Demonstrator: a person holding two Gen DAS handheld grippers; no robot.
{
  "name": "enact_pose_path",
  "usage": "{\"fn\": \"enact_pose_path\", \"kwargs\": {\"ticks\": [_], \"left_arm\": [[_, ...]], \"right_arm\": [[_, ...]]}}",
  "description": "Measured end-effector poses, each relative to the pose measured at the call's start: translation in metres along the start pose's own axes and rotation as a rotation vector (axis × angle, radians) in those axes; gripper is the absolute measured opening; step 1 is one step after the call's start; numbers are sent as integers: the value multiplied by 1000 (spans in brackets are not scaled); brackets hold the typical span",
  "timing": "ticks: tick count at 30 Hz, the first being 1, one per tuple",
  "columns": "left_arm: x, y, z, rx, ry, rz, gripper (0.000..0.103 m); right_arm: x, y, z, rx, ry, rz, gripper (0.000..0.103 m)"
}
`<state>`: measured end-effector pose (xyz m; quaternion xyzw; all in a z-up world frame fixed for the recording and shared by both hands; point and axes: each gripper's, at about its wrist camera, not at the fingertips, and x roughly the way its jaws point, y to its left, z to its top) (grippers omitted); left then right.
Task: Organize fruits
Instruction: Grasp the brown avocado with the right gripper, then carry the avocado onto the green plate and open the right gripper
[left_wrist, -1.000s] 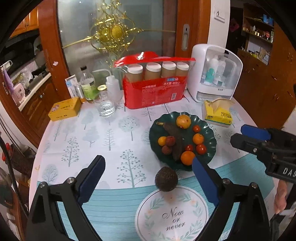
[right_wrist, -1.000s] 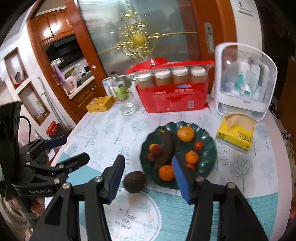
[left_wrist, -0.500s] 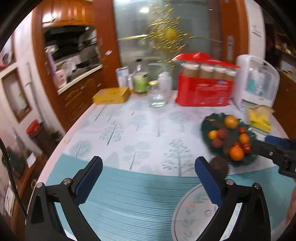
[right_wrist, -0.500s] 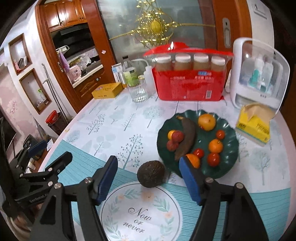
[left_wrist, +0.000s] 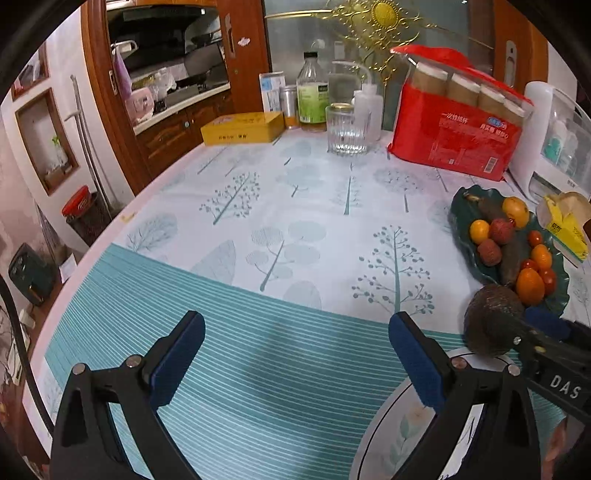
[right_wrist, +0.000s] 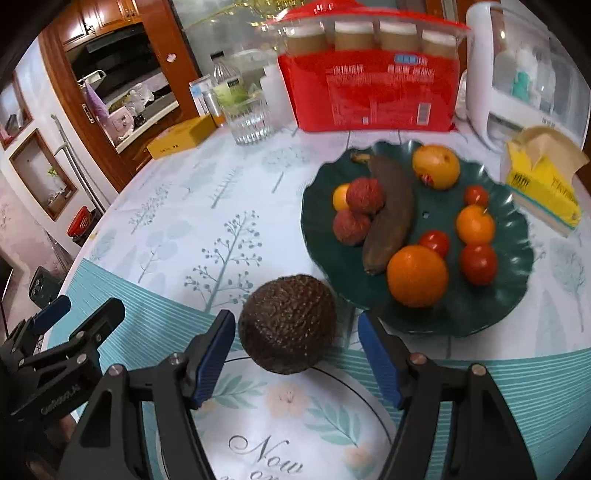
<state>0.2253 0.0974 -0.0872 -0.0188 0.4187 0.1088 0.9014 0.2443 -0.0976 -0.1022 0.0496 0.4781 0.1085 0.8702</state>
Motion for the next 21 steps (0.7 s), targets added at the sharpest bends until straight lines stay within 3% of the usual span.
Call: {"fn": "enact_pose_path", "kwargs": {"ticks": [8, 21], "left_arm": [[11, 1, -6, -42, 24, -9, 99], [6, -9, -25, 8, 84, -32, 99]], "right_arm": [[19, 0, -4, 27, 3, 53, 68], [5, -7, -25, 47, -29, 90, 64]]}}
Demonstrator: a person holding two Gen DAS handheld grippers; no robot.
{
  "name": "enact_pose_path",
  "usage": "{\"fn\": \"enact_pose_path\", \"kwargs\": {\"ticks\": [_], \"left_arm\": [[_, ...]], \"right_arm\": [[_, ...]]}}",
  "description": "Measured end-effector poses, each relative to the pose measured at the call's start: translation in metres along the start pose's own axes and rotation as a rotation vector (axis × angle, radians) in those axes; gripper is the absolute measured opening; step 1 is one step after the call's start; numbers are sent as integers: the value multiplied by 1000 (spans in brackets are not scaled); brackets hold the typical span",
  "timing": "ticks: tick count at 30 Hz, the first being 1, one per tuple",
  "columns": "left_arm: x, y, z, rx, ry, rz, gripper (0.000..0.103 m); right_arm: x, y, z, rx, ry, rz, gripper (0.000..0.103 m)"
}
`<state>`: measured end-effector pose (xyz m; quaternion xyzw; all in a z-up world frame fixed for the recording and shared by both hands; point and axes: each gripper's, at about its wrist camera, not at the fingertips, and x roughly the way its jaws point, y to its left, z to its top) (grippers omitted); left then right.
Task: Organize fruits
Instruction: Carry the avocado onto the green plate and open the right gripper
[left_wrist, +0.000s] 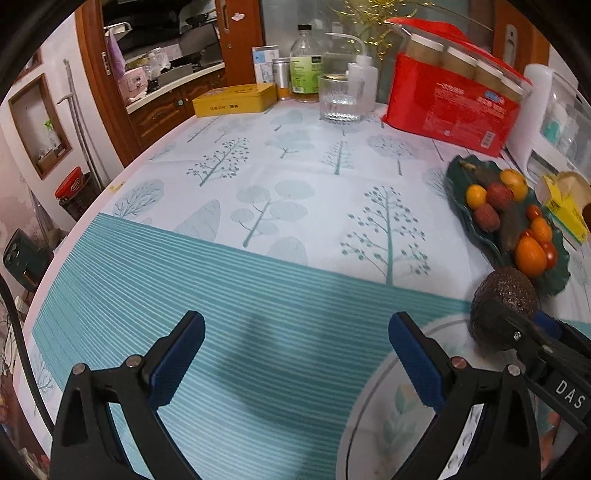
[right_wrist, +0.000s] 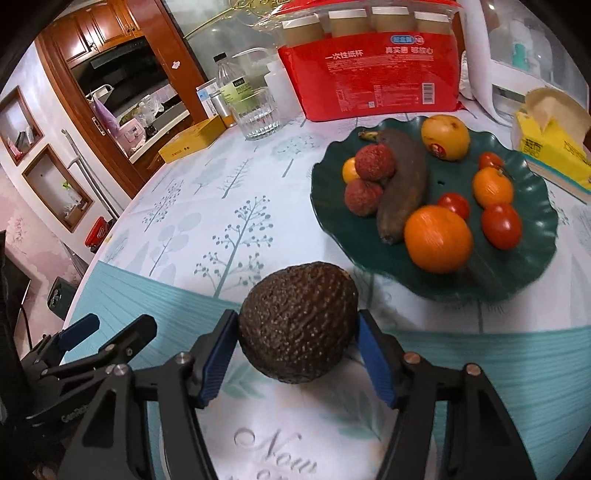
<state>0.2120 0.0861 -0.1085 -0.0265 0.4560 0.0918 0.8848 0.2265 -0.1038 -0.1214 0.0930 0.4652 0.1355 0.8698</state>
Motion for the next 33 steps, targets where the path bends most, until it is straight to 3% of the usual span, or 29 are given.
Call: {"fn": "enact_pose_path", "kwargs": {"ticks": [10, 15, 19, 27, 33], "left_arm": [[-24, -18, -14, 53, 67, -92, 102], [-34, -32, -6, 73, 130, -155, 102], [-60, -36, 27, 58, 150, -177, 103], [-119, -51, 136, 49, 64, -217, 102], [-97, -81, 192, 91, 35, -193, 102]], "right_arm": [[-42, -13, -29, 53, 13, 31, 64], [-73, -16, -23, 72, 8, 38, 64], [-110, -12, 3, 27, -40, -1, 64], [-201, -4, 115, -42, -217, -65, 64], [-190, -26, 179, -36, -237, -113, 64]]}}
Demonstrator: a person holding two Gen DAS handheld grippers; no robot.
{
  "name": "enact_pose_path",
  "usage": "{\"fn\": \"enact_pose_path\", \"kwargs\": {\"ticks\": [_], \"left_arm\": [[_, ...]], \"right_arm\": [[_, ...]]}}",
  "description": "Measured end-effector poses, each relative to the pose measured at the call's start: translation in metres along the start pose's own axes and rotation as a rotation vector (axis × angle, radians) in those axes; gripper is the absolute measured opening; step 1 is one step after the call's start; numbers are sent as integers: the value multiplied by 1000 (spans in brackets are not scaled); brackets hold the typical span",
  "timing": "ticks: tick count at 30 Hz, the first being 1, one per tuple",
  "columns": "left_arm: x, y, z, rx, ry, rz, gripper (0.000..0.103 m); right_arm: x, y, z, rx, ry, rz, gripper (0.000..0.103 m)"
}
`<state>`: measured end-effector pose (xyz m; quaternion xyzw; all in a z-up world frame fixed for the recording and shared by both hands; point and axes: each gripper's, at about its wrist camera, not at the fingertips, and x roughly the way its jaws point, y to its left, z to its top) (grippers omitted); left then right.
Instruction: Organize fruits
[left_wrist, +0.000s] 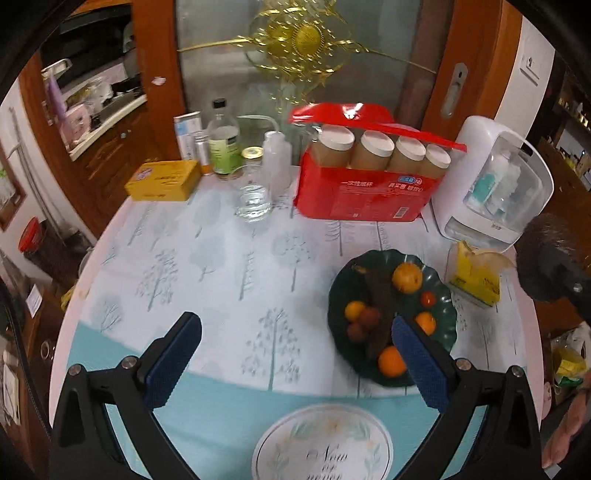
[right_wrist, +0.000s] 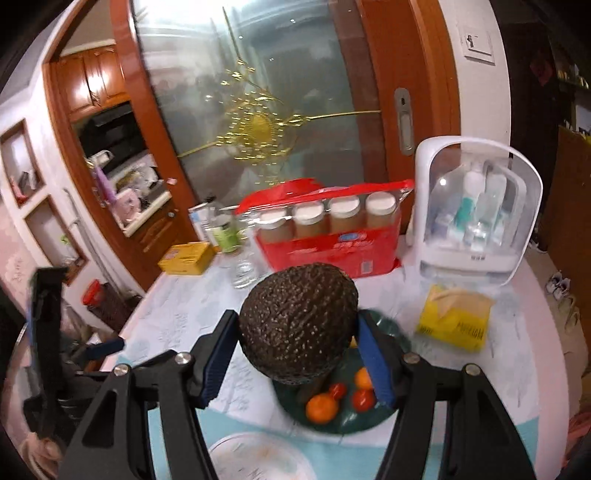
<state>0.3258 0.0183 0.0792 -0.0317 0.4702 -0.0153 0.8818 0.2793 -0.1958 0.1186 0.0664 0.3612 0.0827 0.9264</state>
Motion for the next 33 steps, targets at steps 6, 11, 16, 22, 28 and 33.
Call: {"fn": "enact_pose_path", "kwargs": {"ticks": [6, 11, 16, 22, 28, 33], "left_arm": [[76, -12, 12, -4, 42, -19, 102], [126, -19, 2, -4, 48, -52, 102], [160, -26, -11, 0, 75, -54, 102], [176, -23, -21, 3, 97, -34, 103], [176, -15, -31, -5, 114, -4, 102], [159, -7, -33, -22, 112, -1, 102]], "right_arm": [[75, -41, -10, 67, 78, -20, 64], [133, -58, -43, 79, 151, -15, 64], [177, -67, -71, 84, 229, -33, 64], [202, -72, -90, 122, 318, -33, 65], [194, -74, -89, 158, 312, -25, 65], [175, -69, -86, 139, 280, -46, 65]]}}
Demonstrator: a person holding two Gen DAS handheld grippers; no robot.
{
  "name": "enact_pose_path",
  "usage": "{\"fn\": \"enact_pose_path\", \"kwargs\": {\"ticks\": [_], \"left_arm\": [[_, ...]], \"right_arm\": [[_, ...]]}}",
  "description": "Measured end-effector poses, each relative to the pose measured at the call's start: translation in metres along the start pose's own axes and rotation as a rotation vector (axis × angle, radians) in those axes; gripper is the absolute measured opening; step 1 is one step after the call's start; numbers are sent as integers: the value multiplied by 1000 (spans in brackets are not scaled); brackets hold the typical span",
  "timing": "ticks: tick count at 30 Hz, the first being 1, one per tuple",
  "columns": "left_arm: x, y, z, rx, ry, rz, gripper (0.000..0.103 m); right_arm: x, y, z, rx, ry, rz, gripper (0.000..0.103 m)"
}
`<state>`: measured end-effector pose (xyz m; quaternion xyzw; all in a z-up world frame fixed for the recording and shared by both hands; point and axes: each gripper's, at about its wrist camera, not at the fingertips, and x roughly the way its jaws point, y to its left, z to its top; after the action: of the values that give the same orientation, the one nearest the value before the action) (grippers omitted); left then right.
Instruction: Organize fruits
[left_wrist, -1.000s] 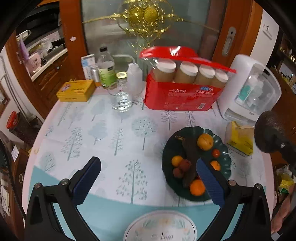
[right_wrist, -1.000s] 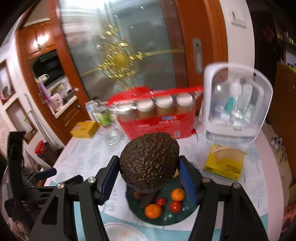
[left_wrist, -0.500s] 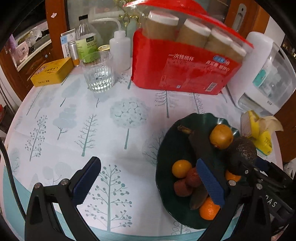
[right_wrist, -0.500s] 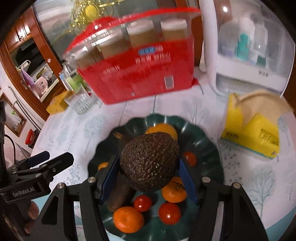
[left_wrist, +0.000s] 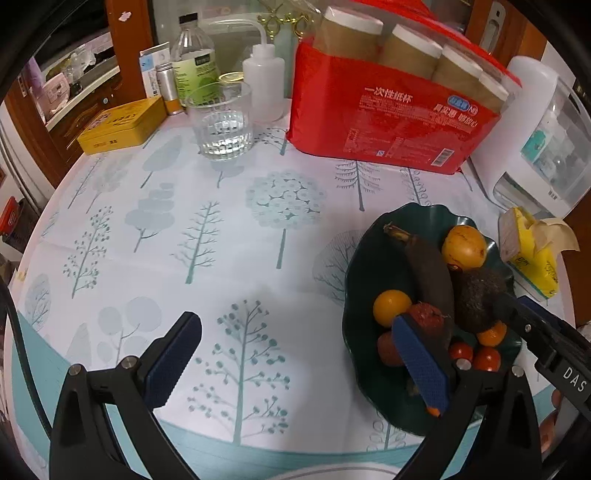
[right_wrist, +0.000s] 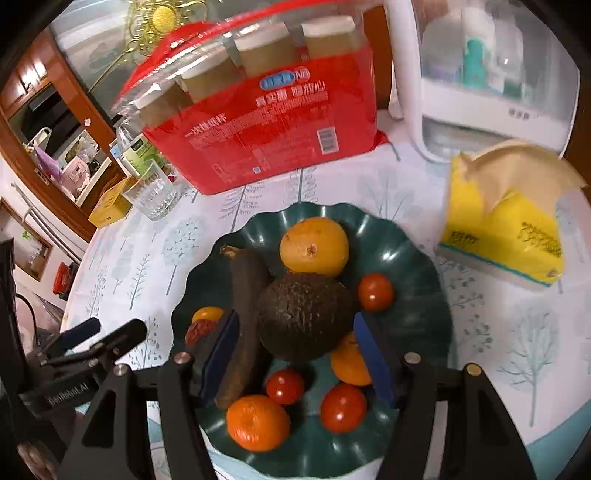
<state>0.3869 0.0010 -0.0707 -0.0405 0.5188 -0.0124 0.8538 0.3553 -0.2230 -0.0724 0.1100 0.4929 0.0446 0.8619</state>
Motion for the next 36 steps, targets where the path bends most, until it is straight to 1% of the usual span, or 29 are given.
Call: {"fn": "enact_pose_path", "kwargs": {"ticks": [3, 6, 8, 12, 14, 17, 20, 24, 26, 29, 32, 36], "left_arm": [[-21, 3, -3, -2, -11, -5, 102], [-43, 4, -8, 3, -34, -1, 102], [-64, 6, -14, 5, -49, -4, 102], [-105, 12, -30, 9, -69, -23, 102], [-128, 16, -46, 13, -81, -22, 102], [-159, 26, -78, 3, -92, -46, 103], [-179, 37, -110, 5, -92, -38, 102], [-204, 52, -152, 1, -101, -15, 102], [-216, 60, -172, -6, -122, -7, 103], [-230, 65, -198, -4, -157, 28, 102], [-239, 62, -221, 10, -178, 51, 102], [-248, 56, -249, 39, -205, 42, 102]], "right_arm": [[-18, 3, -4, -10, -35, -19, 65], [-38, 8, -9, -30, -53, -58, 65], [-57, 12, -14, -41, -70, -76, 65], [-99, 21, -27, -39, -101, -94, 65], [-121, 26, -38, -40, -121, -100, 65], [-157, 35, -63, -56, -149, -104, 65], [-186, 45, -92, -85, -174, -106, 65], [-218, 55, -136, -116, -213, -131, 66], [-229, 56, -157, -107, -225, -121, 66], [-239, 53, -187, -80, -233, -98, 66], [-245, 54, -213, -63, -244, -105, 66], [-247, 54, -240, -31, -249, -108, 66]]}}
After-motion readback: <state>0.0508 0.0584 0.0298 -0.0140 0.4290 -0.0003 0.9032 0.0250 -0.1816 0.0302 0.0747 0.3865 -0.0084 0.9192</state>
